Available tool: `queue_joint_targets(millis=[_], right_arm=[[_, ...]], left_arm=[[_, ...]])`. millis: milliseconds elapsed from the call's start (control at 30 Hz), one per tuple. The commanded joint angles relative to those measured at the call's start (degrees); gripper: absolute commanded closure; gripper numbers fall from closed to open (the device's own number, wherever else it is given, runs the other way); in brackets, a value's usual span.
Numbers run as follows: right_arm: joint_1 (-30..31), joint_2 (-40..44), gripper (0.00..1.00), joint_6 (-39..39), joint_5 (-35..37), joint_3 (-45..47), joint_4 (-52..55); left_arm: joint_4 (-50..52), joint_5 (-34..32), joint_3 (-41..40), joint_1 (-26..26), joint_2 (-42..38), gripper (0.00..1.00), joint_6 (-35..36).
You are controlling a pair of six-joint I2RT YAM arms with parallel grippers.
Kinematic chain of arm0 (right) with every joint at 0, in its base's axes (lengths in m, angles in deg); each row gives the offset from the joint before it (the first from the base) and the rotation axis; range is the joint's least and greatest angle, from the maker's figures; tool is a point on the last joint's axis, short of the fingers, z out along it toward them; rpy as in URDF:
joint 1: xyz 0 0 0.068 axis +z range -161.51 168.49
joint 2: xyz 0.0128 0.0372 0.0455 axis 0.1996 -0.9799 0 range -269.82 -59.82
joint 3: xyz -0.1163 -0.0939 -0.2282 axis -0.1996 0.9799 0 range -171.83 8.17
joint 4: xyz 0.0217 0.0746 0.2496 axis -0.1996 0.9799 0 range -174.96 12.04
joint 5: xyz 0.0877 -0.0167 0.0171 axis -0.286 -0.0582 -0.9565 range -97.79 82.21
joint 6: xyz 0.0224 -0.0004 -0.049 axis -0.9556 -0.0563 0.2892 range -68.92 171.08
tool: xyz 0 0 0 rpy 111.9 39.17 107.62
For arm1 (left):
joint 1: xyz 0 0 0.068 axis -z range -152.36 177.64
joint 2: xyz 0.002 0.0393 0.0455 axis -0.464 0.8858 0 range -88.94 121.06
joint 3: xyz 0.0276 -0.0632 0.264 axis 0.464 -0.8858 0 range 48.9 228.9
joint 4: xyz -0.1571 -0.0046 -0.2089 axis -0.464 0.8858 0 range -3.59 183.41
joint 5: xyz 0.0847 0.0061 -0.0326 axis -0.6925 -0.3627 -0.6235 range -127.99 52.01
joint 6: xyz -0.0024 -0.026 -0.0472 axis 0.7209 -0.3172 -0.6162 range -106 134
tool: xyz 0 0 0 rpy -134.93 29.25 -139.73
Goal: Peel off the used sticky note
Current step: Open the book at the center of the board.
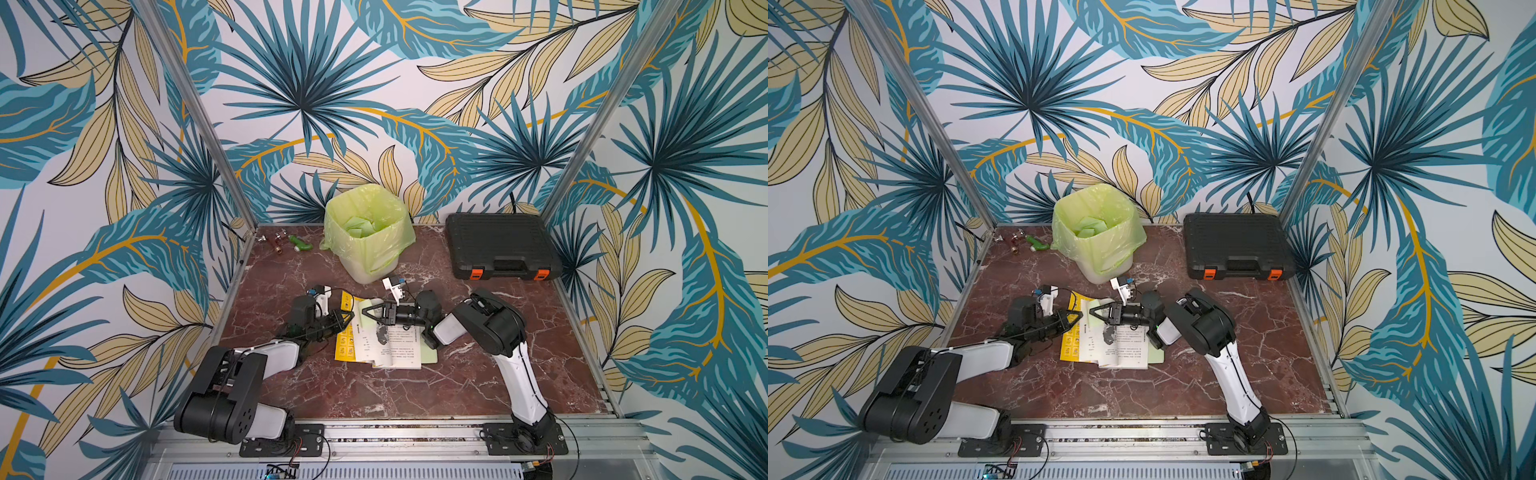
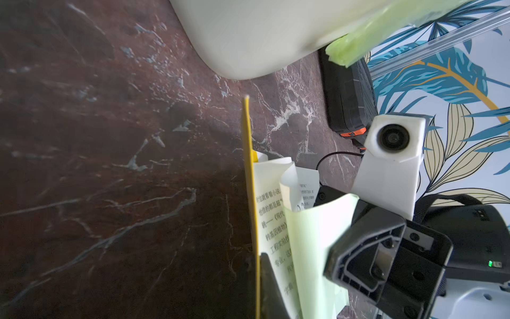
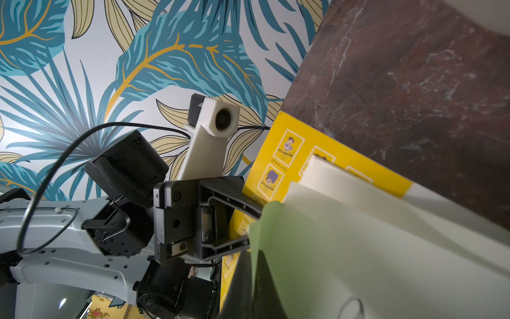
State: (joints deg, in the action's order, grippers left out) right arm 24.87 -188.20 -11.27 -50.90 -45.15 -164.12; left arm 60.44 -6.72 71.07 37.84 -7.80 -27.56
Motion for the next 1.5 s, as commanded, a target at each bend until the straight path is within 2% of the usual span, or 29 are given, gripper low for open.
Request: queue_joint_targets(millis=[0,200,433,567,633,733,900,1000,1133,1200,1333,1467], right_arm=[[-1.99,6.52,1.0,5.04,1.11,3.36,6.08],[-4.89,17.29,1.0,14.85,4.3,8.64,28.11],[-7.73,30.77,0.77,23.44,13.56,11.48,53.56],[-7.77,37.76,0.61,28.84,23.8,7.89,70.92],[-7.77,40.3,0.56,30.28,28.69,5.8,78.08],[-6.32,41.34,0.51,32.53,31.72,2.72,83.25],[-2.01,37.31,0.46,34.68,32.79,-3.17,89.02],[-1.08,37.27,0.45,34.96,40.51,-4.84,93.46],[-1.01,42.13,0.43,37.48,50.6,-6.0,97.57],[-1.04,43.15,0.42,38.73,49.1,-7.14,98.26],[0.35,36.73,0.44,37.39,34.27,-9.5,95.62],[4.2,30.62,0.46,36.81,32.11,-11.83,95.14]], left_arm=[[0.84,-1.02,1.0,-0.11,0.73,1.0,1.77],[2.8,-2.13,1.91,-0.09,0.74,1.0,3.41],[5.72,-3.21,3.09,-0.15,0.55,1.0,5.53],[6.82,-3.49,3.44,-0.15,0.26,1.0,6.12],[7.18,-3.64,3.53,-0.1,-0.01,1.0,6.31],[7.72,-3.97,3.58,-0.09,-0.52,1.0,6.66],[8.77,-4.41,3.58,-0.09,-1.23,1.0,7.09],[9.66,-4.82,3.49,-0.14,-2.18,1.0,7.46],[11.0,-5.34,3.48,-0.13,-3.52,1.0,7.92],[11.35,-5.46,3.64,-0.09,-3.85,1.0,8.06],[11.61,-5.6,4.0,-0.09,-3.93,1.0,8.25],[12.18,-5.87,4.17,-0.09,-4.36,1.0,8.5]])
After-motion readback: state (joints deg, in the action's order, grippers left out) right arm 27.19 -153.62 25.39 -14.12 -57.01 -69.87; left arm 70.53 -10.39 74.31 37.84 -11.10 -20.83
